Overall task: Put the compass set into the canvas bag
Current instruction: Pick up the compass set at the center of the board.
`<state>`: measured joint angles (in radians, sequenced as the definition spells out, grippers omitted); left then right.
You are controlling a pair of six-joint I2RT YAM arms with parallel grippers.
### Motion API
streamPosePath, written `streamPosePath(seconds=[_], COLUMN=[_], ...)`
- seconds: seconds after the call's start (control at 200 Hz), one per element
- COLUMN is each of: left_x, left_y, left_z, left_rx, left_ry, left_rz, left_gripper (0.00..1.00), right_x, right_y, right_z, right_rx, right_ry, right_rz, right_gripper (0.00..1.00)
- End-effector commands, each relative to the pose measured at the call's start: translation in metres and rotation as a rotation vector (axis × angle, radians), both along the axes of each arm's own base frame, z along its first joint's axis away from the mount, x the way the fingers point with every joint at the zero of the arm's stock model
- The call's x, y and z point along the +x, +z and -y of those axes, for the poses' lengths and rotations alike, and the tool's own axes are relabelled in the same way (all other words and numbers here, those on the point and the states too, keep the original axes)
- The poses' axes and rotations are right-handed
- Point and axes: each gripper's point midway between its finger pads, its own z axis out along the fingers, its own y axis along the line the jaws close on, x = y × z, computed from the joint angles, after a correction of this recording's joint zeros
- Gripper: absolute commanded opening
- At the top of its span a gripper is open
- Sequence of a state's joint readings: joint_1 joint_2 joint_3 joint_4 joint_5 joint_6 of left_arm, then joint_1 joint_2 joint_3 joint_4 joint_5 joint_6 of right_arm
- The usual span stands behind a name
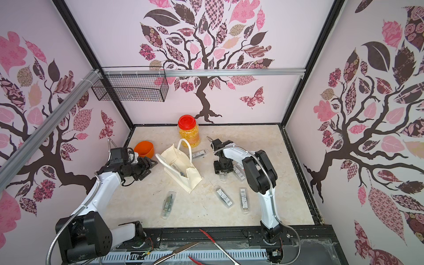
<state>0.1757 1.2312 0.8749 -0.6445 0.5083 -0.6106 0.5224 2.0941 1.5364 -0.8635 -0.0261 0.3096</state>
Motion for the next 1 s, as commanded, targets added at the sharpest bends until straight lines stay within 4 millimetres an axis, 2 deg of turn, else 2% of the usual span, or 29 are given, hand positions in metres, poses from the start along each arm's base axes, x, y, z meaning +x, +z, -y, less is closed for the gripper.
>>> streamPosePath(seconds=[0.0,0.445,0.68,0.995], left_x=[0.003,0.004,0.006,0.006], left_y=[0.006,0.007,0.010,0.012], left_z=[0.003,0.006,0.008,0.008], left_rx=[-0.004,-0.022,-0.030,-0.030], left_ry=[-0.026,-0.037,-0.043,-0.042], left_rz=[0.012,0.017,0.032,0.033], left_gripper=[0.68,0.68,0.68,0.68], right_x=[-0.001,-0.001,-0.007,-0.007], right_y=[-0.009,0.002,0.002,0.012], right_z=[0.003,0.002,-0.005,-0.007], right_rx=[-0.037,-0.010,-0.021,0.001], right_ry=[0.024,0.047,0.089,0.081], right_rz=[-0.024,0.032,0.042,0.070], right_gripper=[0.61,0.50,0.47,0.43])
